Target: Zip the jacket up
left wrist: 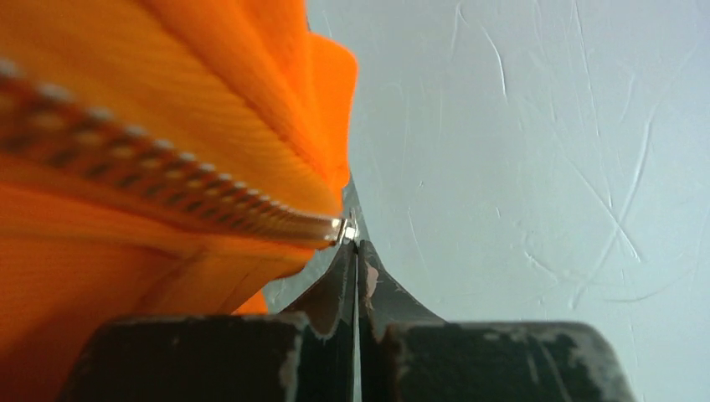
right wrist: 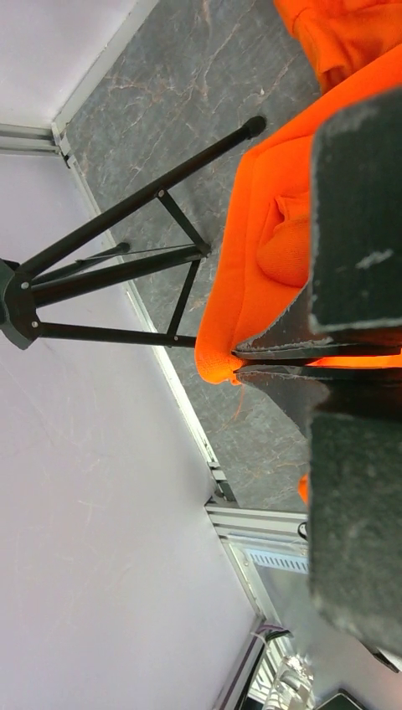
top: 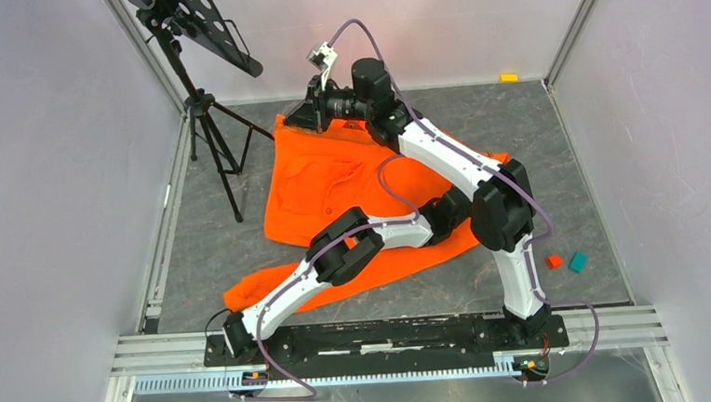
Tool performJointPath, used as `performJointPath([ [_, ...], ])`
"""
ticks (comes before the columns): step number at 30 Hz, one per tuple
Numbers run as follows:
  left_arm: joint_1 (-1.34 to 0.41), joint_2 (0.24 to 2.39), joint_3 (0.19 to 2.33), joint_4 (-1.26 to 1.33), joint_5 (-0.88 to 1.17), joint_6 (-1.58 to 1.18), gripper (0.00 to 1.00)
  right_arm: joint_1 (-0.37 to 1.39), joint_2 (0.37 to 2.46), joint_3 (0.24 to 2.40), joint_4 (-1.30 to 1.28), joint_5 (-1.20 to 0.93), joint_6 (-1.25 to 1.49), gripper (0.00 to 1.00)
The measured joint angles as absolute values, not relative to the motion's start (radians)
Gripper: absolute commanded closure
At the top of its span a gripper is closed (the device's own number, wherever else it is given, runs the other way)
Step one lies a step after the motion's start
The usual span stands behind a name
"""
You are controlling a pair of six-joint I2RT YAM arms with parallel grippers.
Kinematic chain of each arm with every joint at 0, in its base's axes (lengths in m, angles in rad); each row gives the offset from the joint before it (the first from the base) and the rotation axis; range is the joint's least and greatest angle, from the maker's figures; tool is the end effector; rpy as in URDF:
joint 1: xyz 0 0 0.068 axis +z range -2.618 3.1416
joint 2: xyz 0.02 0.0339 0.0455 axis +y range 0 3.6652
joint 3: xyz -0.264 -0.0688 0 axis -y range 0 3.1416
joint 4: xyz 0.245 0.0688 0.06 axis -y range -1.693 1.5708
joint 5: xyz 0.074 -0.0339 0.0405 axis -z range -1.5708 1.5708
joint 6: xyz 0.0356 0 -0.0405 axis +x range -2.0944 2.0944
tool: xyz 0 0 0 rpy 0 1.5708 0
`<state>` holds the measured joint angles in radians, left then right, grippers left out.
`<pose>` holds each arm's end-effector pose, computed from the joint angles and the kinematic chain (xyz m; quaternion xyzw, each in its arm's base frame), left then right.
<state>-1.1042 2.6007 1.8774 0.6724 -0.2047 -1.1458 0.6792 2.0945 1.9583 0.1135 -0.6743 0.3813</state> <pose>0.2667 -0.5133 0.1267 -0.0854 0.7195 -0.5864 0.3623 0.3787 0.3343 0.3660 -0.3288 0.6330 0.5377 0.4495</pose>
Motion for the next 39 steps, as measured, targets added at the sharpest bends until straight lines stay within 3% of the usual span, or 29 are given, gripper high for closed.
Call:
performJointPath([
  [9,-1.108,2.873,2.337,0.460,-0.006,-1.292,0.98,0.688,2.126,1.985,0.155,-0.688,0.419,1.00],
  [12,-1.112,2.914,2.384,0.439,0.037,-1.309,0.98,0.694,2.126,1.986,0.165,-0.694,0.421,1.00],
  [13,-1.112,2.916,2.380,0.436,0.047,-1.312,0.96,0.696,2.126,1.986,0.162,-0.694,0.415,1.00],
  [14,-1.112,2.914,2.368,0.439,0.057,-1.311,0.88,0.696,2.126,1.986,0.155,-0.691,0.404,0.98],
  [16,-1.112,2.876,2.282,0.454,0.068,-1.288,0.64,0.694,2.126,1.986,0.130,-0.676,0.377,0.73],
  [17,-1.112,2.840,2.208,0.471,0.072,-1.279,0.57,0.687,2.125,1.985,0.110,-0.668,0.364,0.60],
  [19,-1.112,2.738,2.044,0.492,0.072,-1.246,0.49,0.676,2.116,1.962,0.088,-0.647,0.339,0.19],
  [22,-1.107,2.594,1.816,0.558,0.077,-1.226,0.43,0.636,2.082,1.917,0.027,-0.619,0.295,0.03],
  [29,-1.101,2.381,1.518,0.631,0.112,-1.148,0.39,0.511,2.033,1.963,-0.228,-0.479,0.171,0.02],
  [39,-1.099,2.202,1.494,0.514,0.221,-0.889,0.36,0.404,1.685,1.803,-0.436,-0.116,0.010,0.02],
])
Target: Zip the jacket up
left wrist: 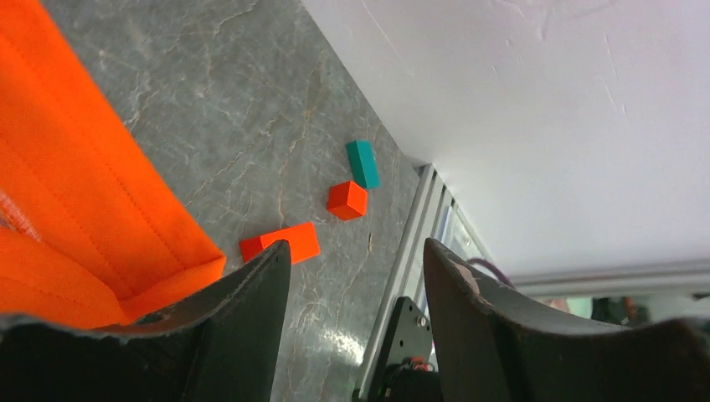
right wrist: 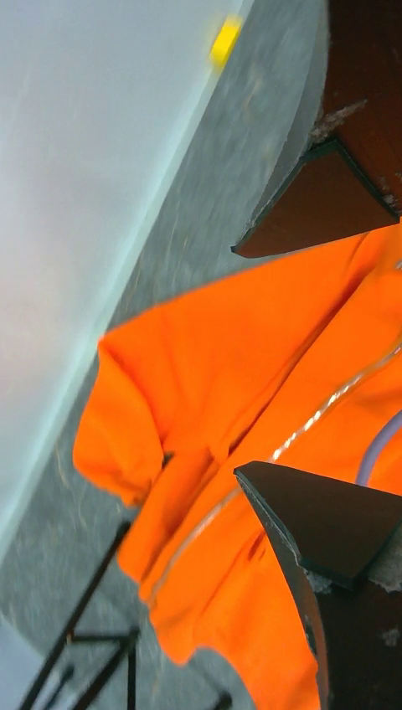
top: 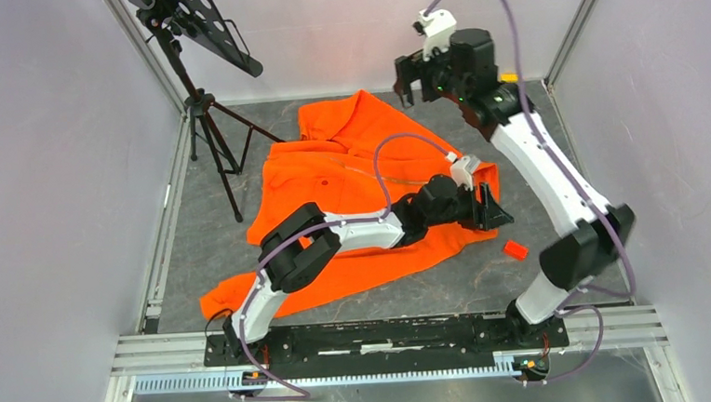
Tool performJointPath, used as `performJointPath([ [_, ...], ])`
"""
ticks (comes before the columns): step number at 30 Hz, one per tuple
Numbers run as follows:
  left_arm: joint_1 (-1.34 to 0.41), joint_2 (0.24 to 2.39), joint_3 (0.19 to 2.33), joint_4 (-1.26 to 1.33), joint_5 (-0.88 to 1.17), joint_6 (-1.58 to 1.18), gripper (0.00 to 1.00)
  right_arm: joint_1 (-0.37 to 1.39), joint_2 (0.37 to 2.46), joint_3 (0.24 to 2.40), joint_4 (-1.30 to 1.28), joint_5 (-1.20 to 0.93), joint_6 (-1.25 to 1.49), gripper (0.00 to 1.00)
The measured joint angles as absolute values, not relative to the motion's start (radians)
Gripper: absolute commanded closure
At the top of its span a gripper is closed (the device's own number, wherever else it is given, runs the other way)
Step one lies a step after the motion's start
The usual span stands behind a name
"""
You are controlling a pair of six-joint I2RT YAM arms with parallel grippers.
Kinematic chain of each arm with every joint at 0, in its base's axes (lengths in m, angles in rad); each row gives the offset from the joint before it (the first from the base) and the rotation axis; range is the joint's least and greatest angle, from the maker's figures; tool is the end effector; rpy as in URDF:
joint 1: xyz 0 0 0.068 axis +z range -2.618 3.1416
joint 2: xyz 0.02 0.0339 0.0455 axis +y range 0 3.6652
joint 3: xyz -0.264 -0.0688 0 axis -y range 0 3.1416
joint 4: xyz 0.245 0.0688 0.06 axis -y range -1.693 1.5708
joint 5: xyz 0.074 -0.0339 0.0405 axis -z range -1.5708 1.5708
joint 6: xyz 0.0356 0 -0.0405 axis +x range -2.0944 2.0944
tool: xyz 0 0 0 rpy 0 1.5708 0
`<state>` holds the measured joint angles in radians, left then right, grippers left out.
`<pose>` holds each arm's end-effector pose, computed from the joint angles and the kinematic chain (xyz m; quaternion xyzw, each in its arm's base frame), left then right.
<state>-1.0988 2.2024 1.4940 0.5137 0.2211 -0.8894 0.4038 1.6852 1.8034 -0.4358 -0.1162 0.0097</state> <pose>0.2239 -0.4557 0.1917 0.1499 0.7562 -0.5755 0.2727 0.3572 0.1571 0.4301 -0.1917 0.7863 0.1662 0.5633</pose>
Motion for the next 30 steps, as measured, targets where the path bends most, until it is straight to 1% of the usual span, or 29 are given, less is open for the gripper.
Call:
performJointPath([
  [3,-1.099,2.156,1.509,0.448,0.243,-0.776,0.37,0.404,1.544,1.723,-0.450,0.051,-0.024,0.02],
  [6,-1.099,2.082,1.497,0.375,0.239,-0.658,0.37,0.404,1.398,1.628,-0.435,0.200,-0.036,0.02],
  [9,-1.096,1.954,1.415,0.332,0.207,-0.565,0.36,0.403,1.272,1.539,-0.412,0.313,-0.045,0.02],
  [12,-1.087,1.803,1.330,0.285,0.160,-0.506,0.34,0.402,1.157,1.451,-0.372,0.381,-0.056,0.02],
  [14,-1.078,1.703,1.292,0.249,0.126,-0.465,0.31,0.402,1.087,1.398,-0.337,0.399,-0.060,0.02],
  [19,-1.063,1.399,1.238,0.140,0.024,-0.337,0.19,0.402,0.918,1.283,-0.227,0.392,-0.078,0.02],
  [21,-1.063,1.284,1.236,0.111,0.005,-0.288,0.17,0.402,0.854,1.243,-0.173,0.374,-0.082,0.02],
  [26,-1.063,1.047,1.246,0.079,0.050,-0.168,0.12,0.402,0.713,1.144,-0.039,0.332,-0.081,0.02],
  [30,-1.063,0.942,1.294,0.049,0.107,-0.084,0.06,0.402,0.649,1.137,0.051,0.303,-0.074,0.02],
])
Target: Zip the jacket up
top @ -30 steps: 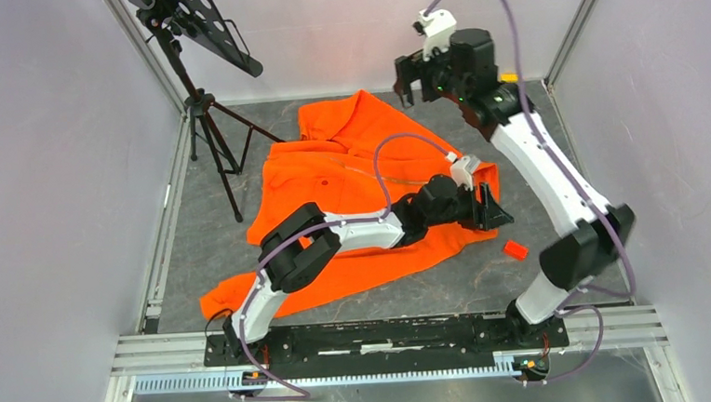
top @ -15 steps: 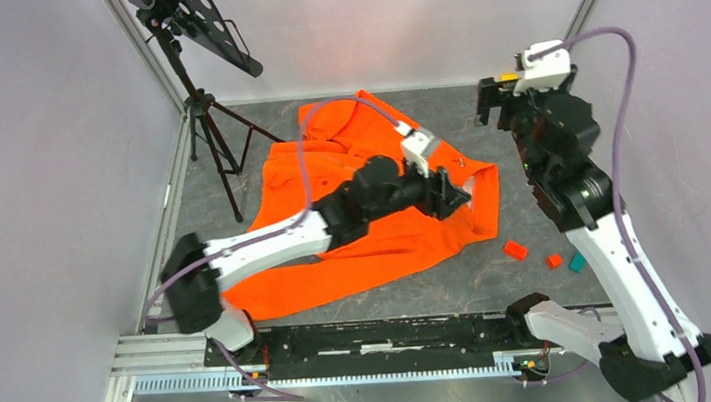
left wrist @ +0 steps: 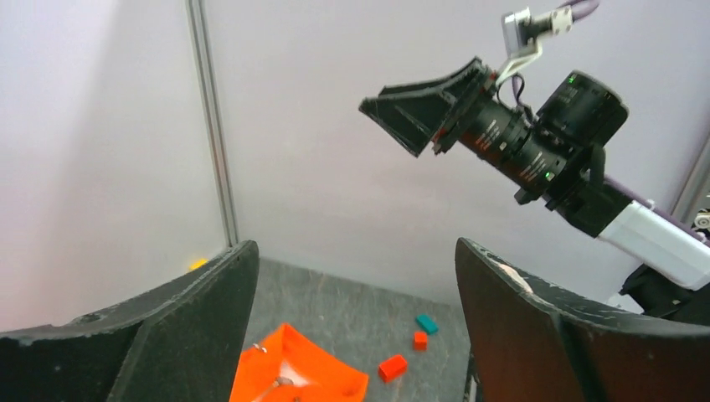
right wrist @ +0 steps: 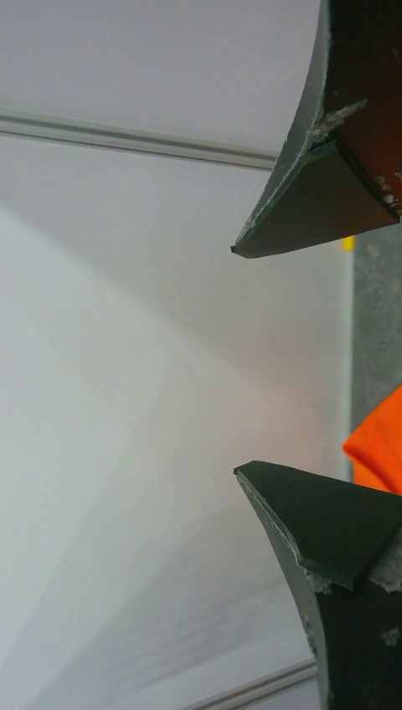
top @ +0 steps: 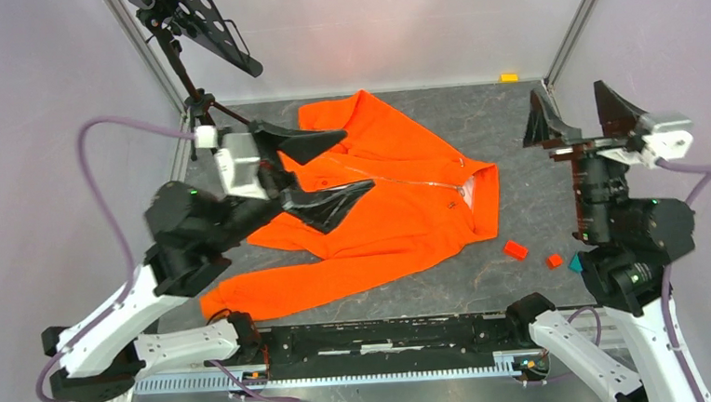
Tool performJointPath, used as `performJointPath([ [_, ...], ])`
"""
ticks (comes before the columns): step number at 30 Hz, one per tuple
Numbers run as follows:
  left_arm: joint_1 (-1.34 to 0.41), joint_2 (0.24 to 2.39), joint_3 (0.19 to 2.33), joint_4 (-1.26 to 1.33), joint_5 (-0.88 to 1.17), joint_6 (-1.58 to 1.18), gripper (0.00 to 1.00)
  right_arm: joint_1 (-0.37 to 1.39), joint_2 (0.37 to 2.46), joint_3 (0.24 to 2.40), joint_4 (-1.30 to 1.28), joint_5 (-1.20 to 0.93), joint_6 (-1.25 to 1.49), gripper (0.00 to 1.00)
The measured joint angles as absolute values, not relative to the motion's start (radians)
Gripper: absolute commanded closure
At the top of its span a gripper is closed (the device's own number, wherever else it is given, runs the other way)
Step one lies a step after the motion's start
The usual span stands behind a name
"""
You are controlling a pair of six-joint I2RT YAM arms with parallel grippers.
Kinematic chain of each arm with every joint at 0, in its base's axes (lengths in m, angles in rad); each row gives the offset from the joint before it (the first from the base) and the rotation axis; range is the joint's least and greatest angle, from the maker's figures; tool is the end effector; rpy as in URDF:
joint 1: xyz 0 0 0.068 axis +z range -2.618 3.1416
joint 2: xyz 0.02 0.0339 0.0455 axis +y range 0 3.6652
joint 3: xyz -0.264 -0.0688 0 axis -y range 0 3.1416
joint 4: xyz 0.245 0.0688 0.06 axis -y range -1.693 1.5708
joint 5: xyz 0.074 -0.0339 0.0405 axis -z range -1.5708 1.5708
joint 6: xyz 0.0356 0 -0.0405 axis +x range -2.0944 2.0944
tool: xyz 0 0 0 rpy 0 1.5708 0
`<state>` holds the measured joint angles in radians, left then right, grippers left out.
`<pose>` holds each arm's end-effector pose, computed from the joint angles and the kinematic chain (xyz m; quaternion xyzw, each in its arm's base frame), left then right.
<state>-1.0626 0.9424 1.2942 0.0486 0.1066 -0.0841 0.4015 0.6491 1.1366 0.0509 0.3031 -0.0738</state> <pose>0.0818 -0.1546 0.5105 0.2984 0.4660 -0.4763 0.6833 0.0877 0.0257 0.4962 0.0127 0.5051 0.0667 0.8604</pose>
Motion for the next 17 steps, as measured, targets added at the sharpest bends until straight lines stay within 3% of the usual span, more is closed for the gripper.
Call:
performJointPath([
  [9,-1.063,0.850,1.542,-0.076,0.170,0.101,0.00,0.402,0.562,1.135,0.200,0.242,-0.069,0.02],
  [17,-1.063,0.741,1.579,-0.048,0.135,0.221,0.00,0.402,0.522,1.110,0.299,0.213,-0.077,0.02],
])
